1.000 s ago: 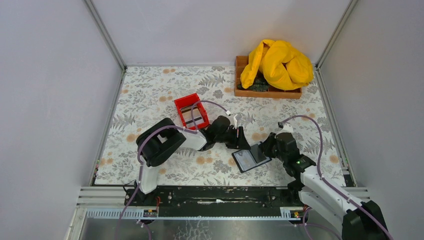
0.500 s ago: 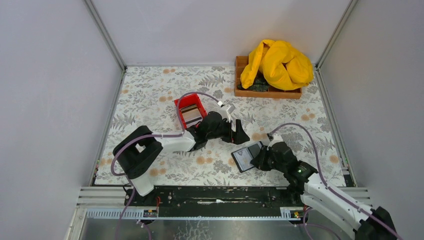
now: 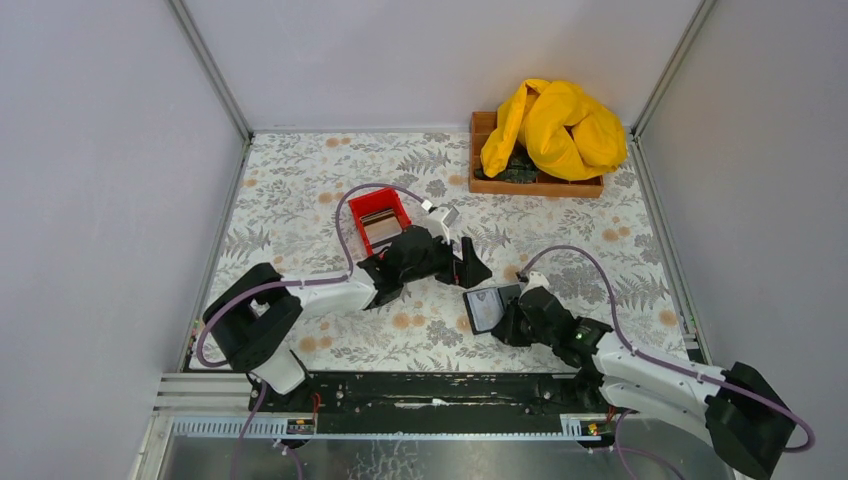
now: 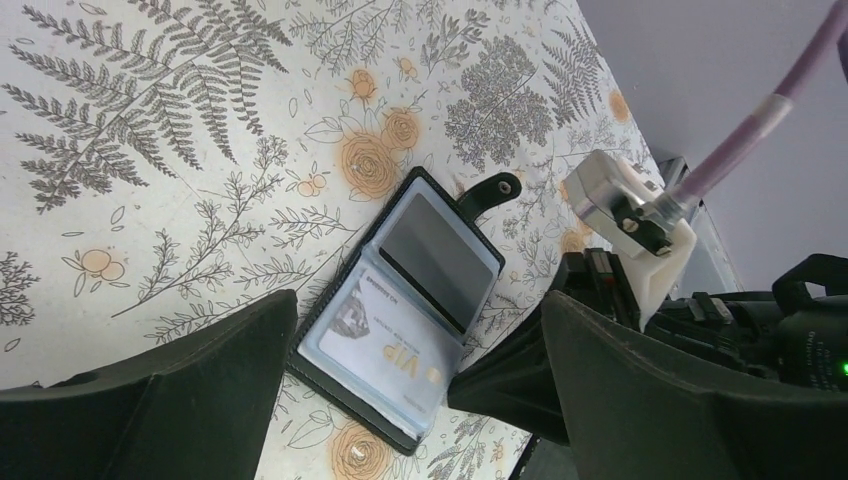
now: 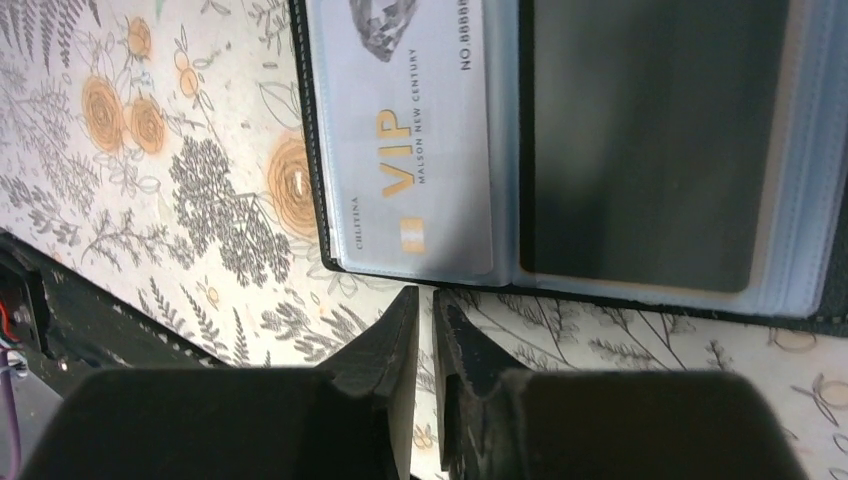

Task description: Take the credit cards out of the card holder

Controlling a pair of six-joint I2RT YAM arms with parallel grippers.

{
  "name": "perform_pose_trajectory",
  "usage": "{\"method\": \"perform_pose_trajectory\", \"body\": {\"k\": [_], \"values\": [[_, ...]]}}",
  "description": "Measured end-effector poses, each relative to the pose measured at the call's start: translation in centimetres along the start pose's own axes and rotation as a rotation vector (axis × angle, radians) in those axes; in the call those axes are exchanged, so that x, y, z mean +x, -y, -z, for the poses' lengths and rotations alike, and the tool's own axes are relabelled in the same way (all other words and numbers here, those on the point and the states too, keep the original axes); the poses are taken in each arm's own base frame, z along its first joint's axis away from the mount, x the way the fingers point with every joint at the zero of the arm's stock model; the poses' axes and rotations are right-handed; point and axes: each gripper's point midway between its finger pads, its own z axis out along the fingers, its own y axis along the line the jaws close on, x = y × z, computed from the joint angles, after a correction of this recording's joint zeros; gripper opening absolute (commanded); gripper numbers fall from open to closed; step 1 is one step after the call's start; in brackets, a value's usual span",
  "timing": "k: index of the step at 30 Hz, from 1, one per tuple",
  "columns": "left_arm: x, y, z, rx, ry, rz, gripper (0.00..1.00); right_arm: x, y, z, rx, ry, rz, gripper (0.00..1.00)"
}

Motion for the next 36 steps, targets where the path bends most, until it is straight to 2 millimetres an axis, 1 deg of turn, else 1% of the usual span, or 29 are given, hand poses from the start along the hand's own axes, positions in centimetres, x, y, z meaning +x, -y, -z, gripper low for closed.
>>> {"method": "perform_pose_trajectory", "body": {"k": [4,7,8,9,10,11,12,13,14,15,16,17,19,20,22,23,24,26,28,30,32,36], "values": [[-0.6,0.0,0.4,-0.010,0.026,-0.012,1.00,-1.3,-0.7,-0.9,0.027,0.008,0.007,0.16],[-0.9,-0.4,0.7,-0.036,0.049,-0.016,1.00,-2.2,-0.9,-1.4,0.058,0.015,0.035,0.14],[-1.0,-0.7,0.8,-0.050,0.058,-0.016,0.92,-2.5,-1.0,-1.5,0.065,0.022,0.049,0.14],[-1.0,-1.0,0.9,-0.062,0.064,-0.015,0.81,-3.1,-1.2,-1.4,0.062,0.035,0.063,0.14],[-0.9,-1.2,1.0,-0.070,0.066,-0.013,0.65,-3.7,-1.6,-1.3,0.055,0.054,0.077,0.14],[-0.8,-1.5,1.1,-0.081,0.069,-0.012,0.56,-4.6,-2.1,-1.0,0.044,0.083,0.092,0.15],[-0.8,-1.7,1.1,-0.090,0.072,-0.004,0.54,-5.4,-2.6,-0.6,0.033,0.114,0.102,0.19],[-0.8,-1.8,1.1,-0.095,0.074,0.004,0.53,-6.3,-3.0,0.0,0.024,0.156,0.111,0.29],[-0.7,-1.8,1.1,-0.098,0.073,0.008,0.54,-7.5,-3.3,0.7,0.019,0.210,0.116,0.51],[-0.7,-1.8,1.1,-0.097,0.073,0.009,0.57,-8.6,-3.5,1.5,0.017,0.262,0.115,0.65],[-0.7,-1.9,1.1,-0.096,0.073,0.014,0.60,-9.5,-3.4,2.2,0.023,0.305,0.104,0.68],[-0.6,-1.8,1.0,-0.094,0.068,0.019,0.62,-10.4,-3.1,2.8,0.038,0.344,0.101,0.69],[-0.1,-1.9,0.7,-0.088,0.052,0.036,0.69,-11.8,-1.7,3.5,0.092,0.394,0.073,0.65],[0.3,-2.0,0.6,-0.086,0.041,0.044,0.72,-12.4,-0.4,3.6,0.131,0.406,0.045,0.62],[1.0,-2.2,0.2,-0.083,0.019,0.063,0.75,-13.1,2.4,3.5,0.221,0.407,-0.018,0.54],[1.2,-2.3,0.1,-0.079,0.011,0.068,0.75,-13.2,4.0,3.3,0.266,0.401,-0.053,0.49],[1.4,-2.2,0.0,-0.075,0.004,0.075,0.75,-12.9,5.5,3.0,0.312,0.384,-0.083,0.44],[1.6,-1.9,-0.1,-0.055,0.001,0.084,0.75,-11.5,7.2,2.5,0.355,0.347,-0.108,0.35],[1.4,-1.4,-0.2,-0.024,0.007,0.087,0.75,-10.2,8.1,2.2,0.373,0.319,-0.117,0.24],[1.3,-0.7,-0.4,0.013,0.009,0.092,0.75,-9.4,8.6,2.0,0.381,0.304,-0.127,0.18],[1.9,-0.5,-0.9,0.034,-0.004,0.098,0.75,-9.2,8.7,1.9,0.382,0.299,-0.135,0.17],[4.3,-0.4,-1.7,0.049,-0.071,0.113,0.75,-8.8,8.6,1.6,0.373,0.283,-0.144,0.15]]}}
